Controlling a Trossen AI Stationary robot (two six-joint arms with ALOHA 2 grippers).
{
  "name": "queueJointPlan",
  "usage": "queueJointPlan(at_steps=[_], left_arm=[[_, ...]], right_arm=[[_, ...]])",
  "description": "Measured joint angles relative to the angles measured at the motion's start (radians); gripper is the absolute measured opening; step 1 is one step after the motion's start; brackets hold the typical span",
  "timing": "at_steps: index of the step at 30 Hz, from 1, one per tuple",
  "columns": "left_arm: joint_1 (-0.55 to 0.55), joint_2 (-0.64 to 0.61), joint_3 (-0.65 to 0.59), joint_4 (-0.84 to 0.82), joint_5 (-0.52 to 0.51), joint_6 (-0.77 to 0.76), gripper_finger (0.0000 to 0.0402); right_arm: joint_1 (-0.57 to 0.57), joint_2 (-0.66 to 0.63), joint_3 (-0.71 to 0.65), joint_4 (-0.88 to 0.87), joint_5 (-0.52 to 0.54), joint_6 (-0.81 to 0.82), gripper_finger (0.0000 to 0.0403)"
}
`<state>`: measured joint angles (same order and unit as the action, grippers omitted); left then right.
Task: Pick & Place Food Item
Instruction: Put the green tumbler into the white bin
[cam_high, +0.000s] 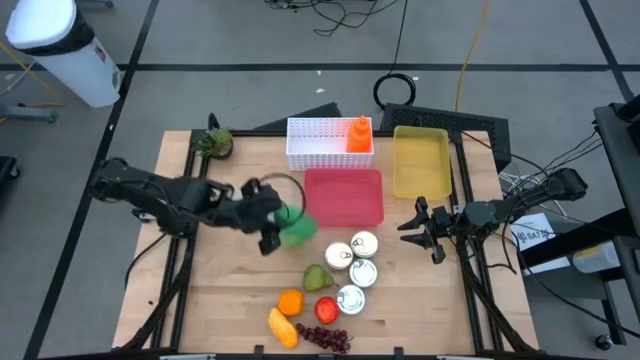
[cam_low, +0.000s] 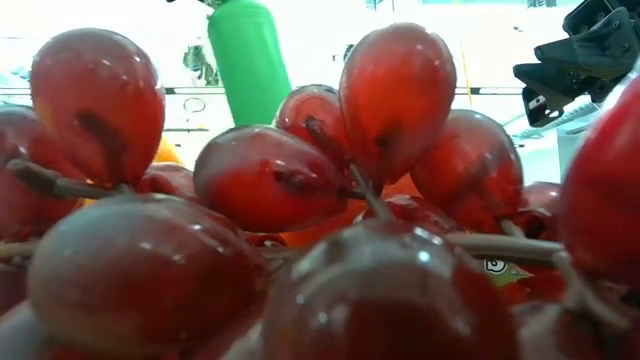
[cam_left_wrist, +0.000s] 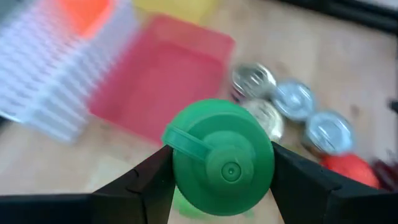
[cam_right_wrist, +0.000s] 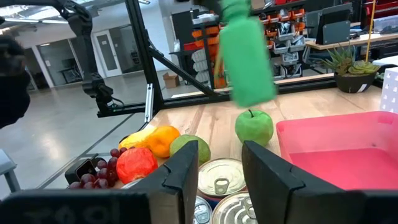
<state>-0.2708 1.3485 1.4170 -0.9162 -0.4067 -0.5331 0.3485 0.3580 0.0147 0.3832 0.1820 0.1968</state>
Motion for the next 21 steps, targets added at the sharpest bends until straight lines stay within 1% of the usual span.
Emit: queueJointPlan(at_steps=[3, 5, 10, 14, 17, 21], left_arm=[[0.073, -0.041, 0.0, 0.008, -0.058, 0.036, 0.023], [0.134, -0.062, 0.0, 0.014, -0.077, 0.056, 0.023], [0.302, -0.09, 0.0, 0.129, -0.057, 0.151, 0.0231], [0.448, -0.091, 0.0, 0.274, 0.006, 0.254, 0.0231], [0.567, -0.081, 0.002, 0.372, 0.065, 0.294, 0.0231], [0.726, -0.032, 0.06, 0.348, 0.165, 0.296, 0.0232]], right_arm=[[0.0, 0.0, 0.0, 0.0, 0.0, 0.0, 0.0111], [0.0, 0.0, 0.0, 0.0, 0.0, 0.0, 0.011], [0.0, 0.0, 0.0, 0.0, 0.0, 0.0, 0.0112], [0.0, 0.0, 0.0, 0.0, 0.0, 0.0, 0.011], [0.0, 0.0, 0.0, 0.0, 0.0, 0.0, 0.011], [0.0, 0.0, 0.0, 0.0, 0.0, 0.0, 0.0112]])
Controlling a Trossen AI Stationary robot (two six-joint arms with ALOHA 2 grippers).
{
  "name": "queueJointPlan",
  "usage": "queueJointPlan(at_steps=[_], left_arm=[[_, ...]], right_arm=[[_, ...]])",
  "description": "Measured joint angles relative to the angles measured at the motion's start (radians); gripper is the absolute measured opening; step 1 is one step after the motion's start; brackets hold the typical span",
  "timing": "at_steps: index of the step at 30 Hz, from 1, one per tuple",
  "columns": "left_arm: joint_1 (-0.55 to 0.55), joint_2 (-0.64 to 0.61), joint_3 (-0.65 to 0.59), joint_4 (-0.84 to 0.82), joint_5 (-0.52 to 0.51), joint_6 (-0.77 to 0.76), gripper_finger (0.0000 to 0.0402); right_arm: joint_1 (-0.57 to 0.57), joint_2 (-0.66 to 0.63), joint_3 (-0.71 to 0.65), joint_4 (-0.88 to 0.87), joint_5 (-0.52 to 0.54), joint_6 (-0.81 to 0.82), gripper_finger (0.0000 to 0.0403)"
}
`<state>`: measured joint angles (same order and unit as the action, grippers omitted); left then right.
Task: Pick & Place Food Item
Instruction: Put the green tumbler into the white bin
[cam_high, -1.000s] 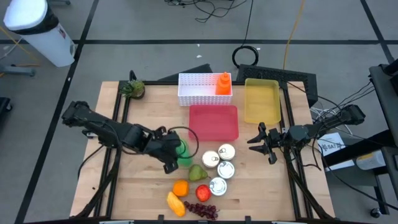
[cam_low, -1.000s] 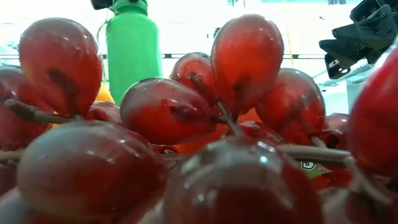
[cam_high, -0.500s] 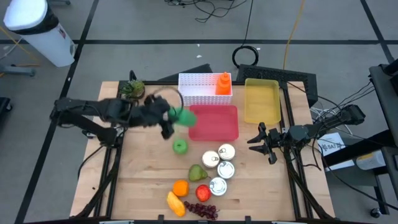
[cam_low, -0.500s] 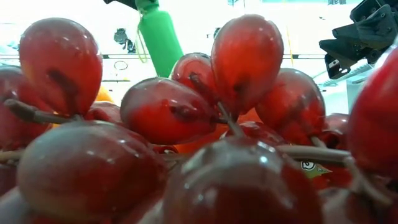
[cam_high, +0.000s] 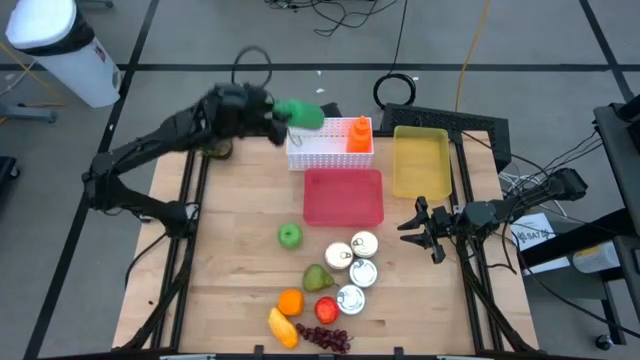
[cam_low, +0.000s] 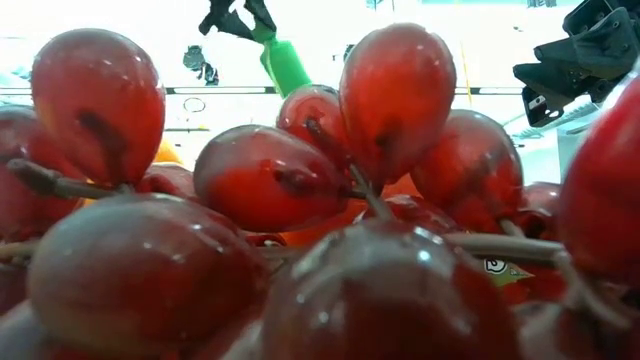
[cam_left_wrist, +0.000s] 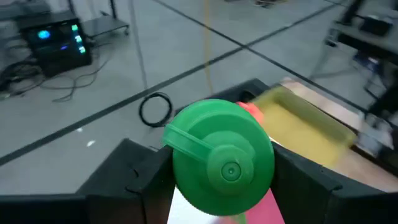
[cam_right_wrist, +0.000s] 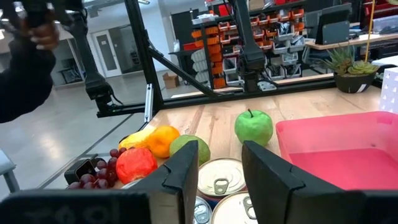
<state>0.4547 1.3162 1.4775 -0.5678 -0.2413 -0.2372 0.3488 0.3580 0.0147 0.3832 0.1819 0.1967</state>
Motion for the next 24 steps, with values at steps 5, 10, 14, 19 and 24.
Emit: queueJointPlan(at_steps=[5, 10, 14, 19, 24], left_arm=[[0.126, 0.116, 0.092, -0.077, 0.096, 0.008, 0.0232], [0.154, 0.263, 0.179, -0.163, 0.172, 0.046, 0.0232], [0.144, 0.354, 0.235, -0.257, 0.17, 0.079, 0.0232], [0.129, 0.409, 0.251, -0.294, 0.159, 0.086, 0.0232], [0.125, 0.452, 0.251, -0.313, 0.108, 0.081, 0.0232]], right_arm=[[0.0, 0.0, 0.0, 0.0, 0.0, 0.0, 0.011], [0.0, 0.0, 0.0, 0.0, 0.0, 0.0, 0.0112], [0.0, 0.0, 0.0, 0.0, 0.0, 0.0, 0.011], [0.0, 0.0, 0.0, 0.0, 0.0, 0.0, 0.0112], [0.0, 0.0, 0.0, 0.0, 0.0, 0.0, 0.011]])
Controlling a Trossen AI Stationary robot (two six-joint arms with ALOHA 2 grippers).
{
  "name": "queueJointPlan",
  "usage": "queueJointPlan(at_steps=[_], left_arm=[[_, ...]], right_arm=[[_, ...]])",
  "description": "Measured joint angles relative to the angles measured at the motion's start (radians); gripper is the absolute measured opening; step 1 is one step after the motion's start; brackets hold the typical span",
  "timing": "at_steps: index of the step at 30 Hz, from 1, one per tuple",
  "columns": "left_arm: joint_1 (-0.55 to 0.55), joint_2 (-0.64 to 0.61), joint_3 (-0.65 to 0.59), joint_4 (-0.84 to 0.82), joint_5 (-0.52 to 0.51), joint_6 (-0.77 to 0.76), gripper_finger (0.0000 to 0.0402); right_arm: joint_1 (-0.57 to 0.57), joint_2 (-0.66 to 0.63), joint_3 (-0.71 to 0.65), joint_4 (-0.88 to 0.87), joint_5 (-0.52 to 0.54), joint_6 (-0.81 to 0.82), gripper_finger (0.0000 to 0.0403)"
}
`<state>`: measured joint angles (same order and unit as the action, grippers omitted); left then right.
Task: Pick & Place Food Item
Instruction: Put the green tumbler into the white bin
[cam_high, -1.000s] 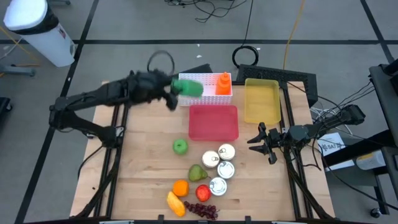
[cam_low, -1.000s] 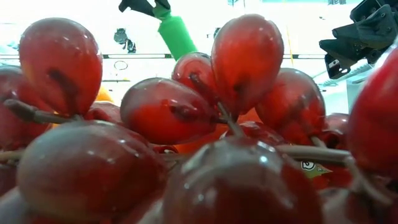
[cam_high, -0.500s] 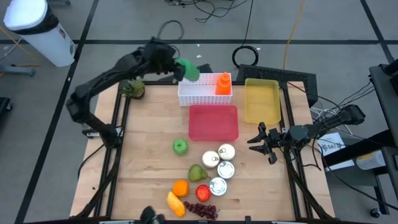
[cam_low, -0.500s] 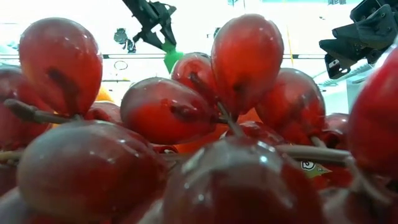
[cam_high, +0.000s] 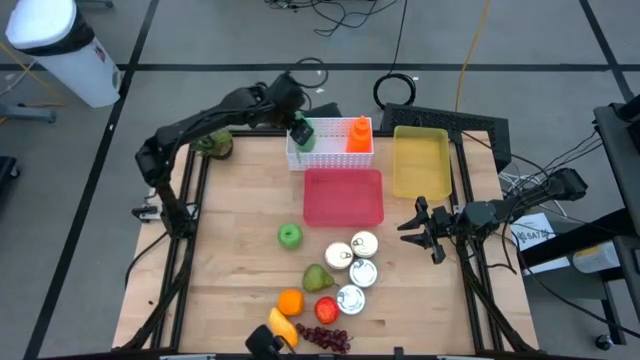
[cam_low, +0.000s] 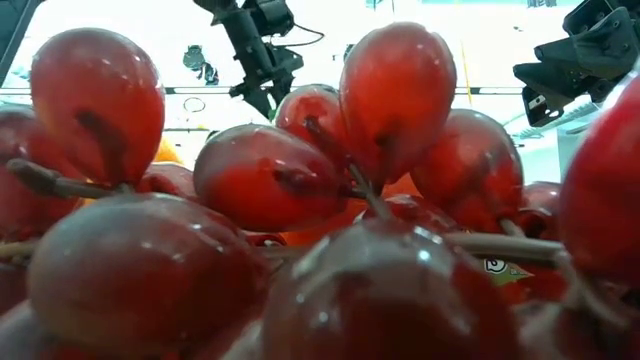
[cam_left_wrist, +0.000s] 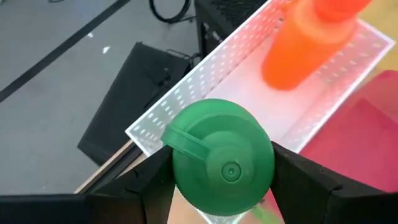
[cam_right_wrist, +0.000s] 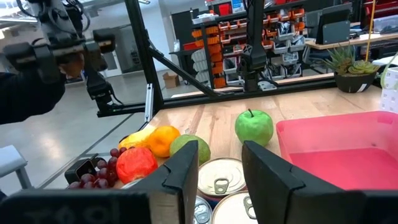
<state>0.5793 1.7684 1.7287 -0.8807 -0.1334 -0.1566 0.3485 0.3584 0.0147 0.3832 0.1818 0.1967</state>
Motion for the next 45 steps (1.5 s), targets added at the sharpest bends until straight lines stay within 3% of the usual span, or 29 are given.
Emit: queueJointPlan(at_steps=[22, 34, 45], left_arm=[[-0.001, 0.111, 0.0, 0.012, 0.007, -0.003, 0.0234], [-0.001, 0.112, 0.0, 0.011, 0.01, -0.001, 0.0291], [-0.001, 0.11, 0.0, 0.018, 0.009, 0.131, 0.0298]], right_arm=[[0.0, 0.0, 0.0, 0.0, 0.0, 0.0, 0.0111], [0.0, 0.0, 0.0, 0.0, 0.0, 0.0, 0.0112], [0.0, 0.0, 0.0, 0.0, 0.0, 0.0, 0.0112]])
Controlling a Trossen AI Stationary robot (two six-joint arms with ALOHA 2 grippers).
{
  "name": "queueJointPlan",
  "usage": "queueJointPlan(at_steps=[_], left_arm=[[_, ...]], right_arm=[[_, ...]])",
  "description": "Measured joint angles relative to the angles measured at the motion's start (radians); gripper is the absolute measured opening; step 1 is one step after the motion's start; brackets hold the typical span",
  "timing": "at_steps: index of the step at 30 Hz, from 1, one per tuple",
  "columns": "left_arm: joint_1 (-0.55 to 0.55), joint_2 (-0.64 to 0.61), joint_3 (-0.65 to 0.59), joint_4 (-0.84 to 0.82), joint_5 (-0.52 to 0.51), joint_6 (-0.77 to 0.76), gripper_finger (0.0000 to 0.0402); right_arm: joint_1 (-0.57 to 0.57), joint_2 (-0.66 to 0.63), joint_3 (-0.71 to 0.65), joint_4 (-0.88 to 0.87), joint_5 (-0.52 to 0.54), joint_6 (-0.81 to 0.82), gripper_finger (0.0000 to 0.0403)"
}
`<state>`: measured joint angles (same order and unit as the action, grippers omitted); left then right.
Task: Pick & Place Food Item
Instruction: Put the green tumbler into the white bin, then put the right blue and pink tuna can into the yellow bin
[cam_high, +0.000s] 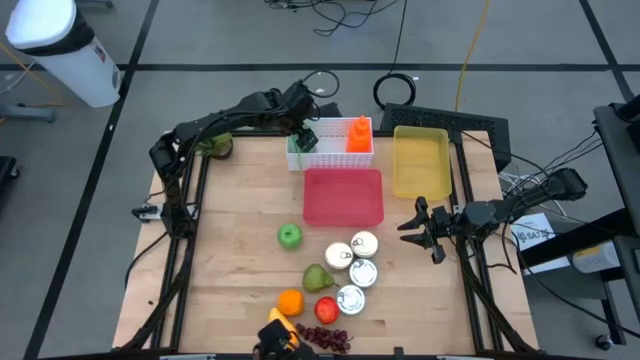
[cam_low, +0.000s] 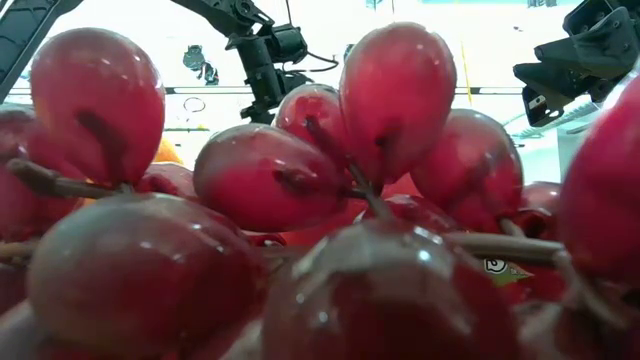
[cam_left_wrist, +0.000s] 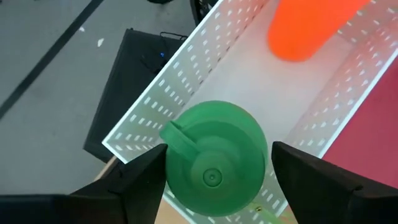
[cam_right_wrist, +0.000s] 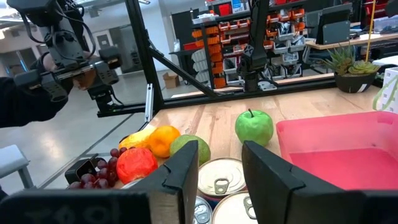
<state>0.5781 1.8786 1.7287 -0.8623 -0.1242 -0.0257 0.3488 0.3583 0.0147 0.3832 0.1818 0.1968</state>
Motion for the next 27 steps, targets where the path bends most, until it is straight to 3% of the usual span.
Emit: queueJointPlan(at_steps=[7, 16, 22, 27], left_arm=[[0.0, -0.001, 0.032, -0.005, 0.0, 0.038, 0.0298], [-0.002, -0.039, 0.17, -0.013, 0.001, 0.023, 0.0301], [-0.027, -0.167, 0.191, -0.036, 0.048, 0.044, 0.0301], [-0.11, -0.304, 0.149, -0.077, 0.122, 0.075, 0.0301]], right_arm=[[0.0, 0.0, 0.0, 0.0, 0.0, 0.0, 0.0111], [0.0, 0.0, 0.0, 0.0, 0.0, 0.0, 0.011], [0.0, 0.0, 0.0, 0.0, 0.0, 0.0, 0.0111], [0.0, 0.0, 0.0, 0.0, 0.0, 0.0, 0.0111]])
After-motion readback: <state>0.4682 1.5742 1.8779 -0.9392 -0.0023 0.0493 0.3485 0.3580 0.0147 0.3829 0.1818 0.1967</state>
